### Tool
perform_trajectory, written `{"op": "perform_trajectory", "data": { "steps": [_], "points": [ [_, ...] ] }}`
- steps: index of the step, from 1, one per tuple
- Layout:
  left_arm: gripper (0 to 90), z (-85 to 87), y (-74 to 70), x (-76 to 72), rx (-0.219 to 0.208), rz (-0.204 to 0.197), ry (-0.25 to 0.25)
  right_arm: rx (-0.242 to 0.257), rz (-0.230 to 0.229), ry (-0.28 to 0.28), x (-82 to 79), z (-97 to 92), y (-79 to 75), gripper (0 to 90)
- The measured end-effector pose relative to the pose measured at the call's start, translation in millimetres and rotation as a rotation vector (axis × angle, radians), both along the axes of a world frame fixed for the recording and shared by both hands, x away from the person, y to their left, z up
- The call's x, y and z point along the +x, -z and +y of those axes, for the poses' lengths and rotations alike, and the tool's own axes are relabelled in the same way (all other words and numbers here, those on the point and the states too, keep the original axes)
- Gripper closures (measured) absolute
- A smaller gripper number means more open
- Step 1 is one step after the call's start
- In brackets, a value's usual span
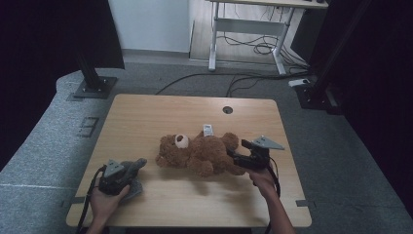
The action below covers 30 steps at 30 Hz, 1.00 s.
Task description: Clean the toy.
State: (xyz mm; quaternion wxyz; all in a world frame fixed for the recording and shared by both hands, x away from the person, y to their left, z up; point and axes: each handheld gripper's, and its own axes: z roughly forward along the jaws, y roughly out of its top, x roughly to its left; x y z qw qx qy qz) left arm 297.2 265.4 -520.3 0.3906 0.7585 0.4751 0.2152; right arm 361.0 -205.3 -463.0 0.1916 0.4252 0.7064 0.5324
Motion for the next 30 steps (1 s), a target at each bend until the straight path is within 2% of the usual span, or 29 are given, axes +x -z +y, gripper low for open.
{"op": "perform_trajectory", "data": {
  "steps": [3, 5, 6, 7, 11, 12, 13, 14, 16, 18, 23, 26, 27, 30],
  "points": [
    [75.6, -1.1, -0.1, 0.1, -0.004, -0.001, 0.005, -0.003, 0.011, -0.008, 9.7, 11.1, -1.9, 24.4],
    [75.6, -2.5, -0.6, -0.1, -0.013, -0.005, 0.011, -0.023, 0.044, -0.033, 23.8, 29.8, -0.4, 24.1],
    [75.6, -2.5, -0.6, -0.1, -0.013, -0.005, 0.011, -0.023, 0.044, -0.033, 23.8, 29.8, -0.4, 24.1],
    [75.6, -3.1, -1.1, -0.3, -0.013, -0.008, 0.013, -0.044, 0.064, -0.047, 29.5, 38.9, 1.7, 23.3],
    [75.6, -2.3, -2.1, -1.0, -0.023, -0.018, 0.013, -0.105, 0.091, -0.076, 32.6, 50.7, 9.4, 20.7],
    [75.6, -2.3, -2.1, -1.0, -0.023, -0.018, 0.013, -0.105, 0.091, -0.076, 32.6, 50.7, 9.4, 20.7],
    [75.6, -1.2, -4.2, -2.0, -0.051, -0.029, 0.016, -0.11, 0.1, -0.088, 29.4, 50.0, 14.6, 20.1],
    [75.6, -1.2, -4.2, -2.0, -0.051, -0.029, 0.016, -0.103, 0.098, -0.092, 27.1, 47.5, 16.7, 19.9],
    [75.6, -3.3, -9.5, -4.0, -0.08, -0.052, 0.03, -0.094, 0.094, -0.091, 20.6, 39.7, 20.0, 19.7],
    [75.6, -8.3, -14.6, -5.1, -0.075, -0.074, 0.044, -0.09, 0.089, -0.094, 14.8, 31.6, 22.1, 19.3],
    [75.6, -22.2, -27.8, -3.0, -0.106, -0.104, 0.085, -0.107, 0.092, -0.099, -2.9, 11.7, 29.4, 19.3],
    [75.6, -28.9, -32.4, -1.8, -0.108, -0.115, 0.101, -0.118, 0.099, -0.1, -5.8, 8.4, 35.1, 19.3],
    [75.6, -36.0, -36.2, -0.8, -0.113, -0.121, 0.121, -0.126, 0.108, -0.085, -5.9, 8.4, 41.2, 20.0],
    [75.4, -42.7, -39.2, 0.3, -0.125, -0.12, 0.141, -0.114, 0.112, -0.096, -6.1, 9.7, 46.7, 25.0]
  ]
}}
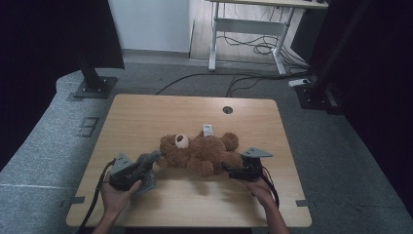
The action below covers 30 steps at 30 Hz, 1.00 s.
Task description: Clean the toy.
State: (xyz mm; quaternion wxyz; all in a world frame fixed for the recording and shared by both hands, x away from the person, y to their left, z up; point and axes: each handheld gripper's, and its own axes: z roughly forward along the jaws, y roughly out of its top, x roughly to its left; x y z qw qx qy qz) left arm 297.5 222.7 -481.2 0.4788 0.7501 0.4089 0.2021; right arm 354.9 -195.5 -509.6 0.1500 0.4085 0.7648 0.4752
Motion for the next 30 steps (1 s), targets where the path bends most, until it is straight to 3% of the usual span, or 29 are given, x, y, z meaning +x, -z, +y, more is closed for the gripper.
{"op": "perform_trajectory", "data": {
  "steps": [2, 6, 12, 17, 22, 30],
  "points": [
    [75.4, -14.5, -5.9, 5.0, -0.008, 0.005, 0.046, 0.01, -0.018, -0.011, -1.9, 4.7, 5.6, 37.3],
    [75.3, -35.5, -12.8, 15.2, 0.0, -0.002, 0.081, 0.0, -0.022, -0.024, -2.4, 4.8, 5.0, 43.1],
    [75.7, -65.0, -18.8, 33.6, 0.008, -0.002, 0.118, 0.012, -0.018, -0.02, -4.5, 4.1, 6.7, 44.4],
    [75.9, -88.9, -24.2, 40.0, -0.016, -0.031, 0.145, 0.013, -0.021, -0.011, -4.9, 4.8, 7.2, 44.3],
    [75.9, -104.2, -26.7, 45.2, -0.014, -0.029, 0.168, 0.019, -0.021, -0.009, -5.2, 5.0, 8.4, 44.6],
    [75.8, -118.5, -10.6, 54.0, 0.034, 0.013, 0.18, 0.021, -0.017, -0.009, -5.7, 5.3, 9.5, 45.0]
  ]
}}
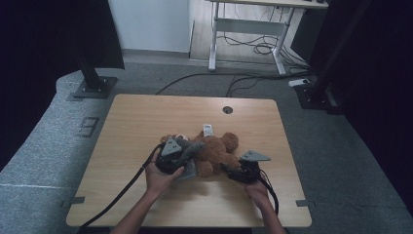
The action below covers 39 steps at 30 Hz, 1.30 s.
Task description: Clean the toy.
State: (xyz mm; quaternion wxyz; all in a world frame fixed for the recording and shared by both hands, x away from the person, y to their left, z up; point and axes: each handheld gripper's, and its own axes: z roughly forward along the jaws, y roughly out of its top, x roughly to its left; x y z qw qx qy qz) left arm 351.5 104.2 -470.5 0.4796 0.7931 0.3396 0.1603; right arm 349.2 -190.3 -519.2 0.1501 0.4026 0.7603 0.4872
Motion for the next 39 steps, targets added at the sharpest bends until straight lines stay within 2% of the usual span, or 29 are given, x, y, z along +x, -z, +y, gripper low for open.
{"op": "perform_trajectory", "data": {
  "steps": [2, 4, 5, 8, 11, 14, 20, 21, 22, 24, 26, 27, 29, 32, 33, 34, 35, 36, 39],
  "points": [
    [75.7, -1.5, 2.4, 0.9, -0.001, 0.01, 0.01, 0.001, -0.001, 0.002, 0.1, 0.1, 0.5, 45.0],
    [75.6, -5.7, 12.0, 3.3, 0.019, 0.029, 0.012, -0.002, 0.002, 0.006, 0.4, 0.5, 2.4, 46.6],
    [75.6, -5.8, 14.3, 3.7, 0.014, 0.032, 0.01, 0.0, 0.004, 0.008, 0.4, 0.7, 3.2, 47.5],
    [75.6, -2.9, 16.2, 1.6, 0.026, 0.018, 0.006, -0.012, 0.004, 0.01, -0.4, -0.1, 4.0, 51.1],
    [75.7, 3.6, 15.9, 0.4, 0.018, 0.03, 0.005, -0.029, -0.013, 0.011, -1.6, -0.9, 4.3, 53.6],
    [76.0, 8.7, 15.3, -1.2, 0.025, 0.025, -0.001, -0.047, -0.028, 0.007, -2.7, -0.3, 5.2, 54.8],
    [76.2, 28.2, 14.3, -8.7, 0.024, -0.007, -0.024, -0.048, -0.021, -0.002, -3.4, -1.3, 5.5, 55.6],
    [76.1, 38.4, 12.4, -9.9, 0.021, -0.013, -0.042, -0.044, -0.018, -0.002, -3.0, -1.6, 5.9, 55.7],
    [76.1, 38.4, 12.4, -9.9, 0.021, -0.013, -0.042, -0.044, -0.018, -0.002, -3.0, -1.6, 5.9, 55.7],
    [76.0, 57.5, 10.7, -8.5, 0.024, -0.013, -0.088, -0.038, -0.018, -0.004, -2.8, -1.0, 6.2, 55.8],
    [75.9, 63.8, 10.6, -7.4, 0.027, -0.014, -0.107, -0.037, -0.018, -0.004, -2.8, -0.8, 6.3, 56.1],
    [76.0, 75.3, 11.2, -4.5, 0.017, -0.005, -0.139, -0.034, -0.017, -0.006, -2.5, -1.0, 6.4, 56.4],
    [76.0, 80.5, 10.9, -2.7, -0.011, 0.004, -0.148, -0.023, -0.013, -0.007, -1.8, -1.1, 6.7, 57.1],
    [76.0, 76.1, 9.1, -4.0, -0.029, 0.003, -0.127, -0.017, -0.017, -0.009, -1.0, -0.9, 7.3, 57.5],
    [76.0, 69.1, 7.6, -5.4, -0.025, -0.003, -0.11, -0.013, -0.019, -0.012, -0.7, -0.8, 7.5, 57.8],
    [76.0, 69.1, 7.6, -5.4, -0.025, -0.003, -0.11, -0.013, -0.019, -0.012, -0.7, -0.8, 7.5, 57.8],
    [75.9, 58.4, 5.2, -6.3, -0.022, -0.005, -0.086, -0.016, -0.022, -0.017, -0.8, -0.9, 7.5, 58.2],
    [75.9, 58.4, 5.2, -6.3, -0.022, -0.005, -0.086, -0.016, -0.022, -0.017, -0.8, -0.9, 7.5, 58.2],
    [75.8, 42.0, 1.3, -6.0, -0.029, -0.005, -0.051, -0.018, -0.02, -0.022, -1.4, -0.7, 7.3, 58.7]
  ]
}}
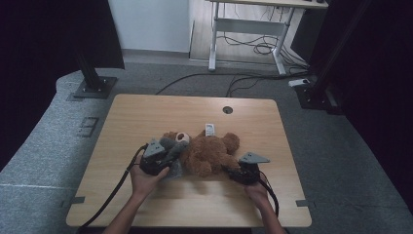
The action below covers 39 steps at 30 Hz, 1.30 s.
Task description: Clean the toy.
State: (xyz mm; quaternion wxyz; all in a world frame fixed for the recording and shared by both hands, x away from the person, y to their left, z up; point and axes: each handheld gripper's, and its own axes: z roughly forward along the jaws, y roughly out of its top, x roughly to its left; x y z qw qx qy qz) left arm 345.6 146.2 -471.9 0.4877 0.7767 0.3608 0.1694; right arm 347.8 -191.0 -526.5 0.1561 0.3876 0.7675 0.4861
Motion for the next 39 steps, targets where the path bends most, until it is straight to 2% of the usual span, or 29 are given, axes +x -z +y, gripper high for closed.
{"op": "perform_trajectory", "data": {
  "steps": [2, 3, 5, 11, 18, 19, 21, 23, 25, 29, 38, 39],
  "points": [
    [75.8, -9.7, -2.8, -0.4, -0.007, -0.001, 0.032, 0.001, 0.001, -0.003, 0.1, 0.2, 0.3, 58.8],
    [75.8, -9.7, -2.8, -0.4, -0.007, -0.001, 0.032, 0.001, 0.001, -0.003, 0.1, 0.2, 0.3, 58.8],
    [75.8, -27.4, -8.8, -0.4, -0.015, -0.003, 0.077, 0.0, 0.001, -0.007, 0.4, 0.1, 0.2, 58.9],
    [75.7, -67.0, -18.6, -0.6, -0.016, -0.002, 0.158, -0.006, -0.002, -0.009, -0.6, 0.6, 0.0, 58.8],
    [75.4, -97.9, -10.5, 6.0, 0.008, 0.036, 0.194, 0.0, -0.002, 0.002, -0.4, 1.2, 0.5, 58.6],
    [75.3, -103.1, -6.6, 8.2, 0.018, 0.053, 0.201, 0.001, -0.003, 0.004, -0.4, 1.2, 0.5, 58.6],
    [75.3, -108.6, -0.7, 9.0, 0.047, 0.063, 0.204, -0.001, -0.005, 0.002, -0.4, 1.2, 0.5, 58.6],
    [75.4, -110.1, 1.3, 8.7, 0.06, 0.063, 0.207, -0.004, -0.004, 0.0, -0.4, 1.1, 0.6, 58.7],
    [75.5, -114.7, 6.9, 3.6, 0.108, 0.039, 0.202, -0.006, -0.002, -0.003, -0.5, 1.0, 0.6, 58.8],
    [75.9, -114.6, 10.7, -0.8, 0.149, 0.022, 0.207, -0.008, 0.003, -0.015, -0.8, -0.1, 0.9, 59.0],
    [76.6, -98.7, 16.7, -2.7, 0.145, 0.036, 0.192, 0.012, 0.018, -0.014, 0.6, -2.8, 1.6, 59.0],
    [76.7, -92.1, 18.5, -2.6, 0.142, 0.042, 0.186, 0.012, 0.019, -0.014, 0.8, -3.4, 1.6, 59.1]
  ]
}}
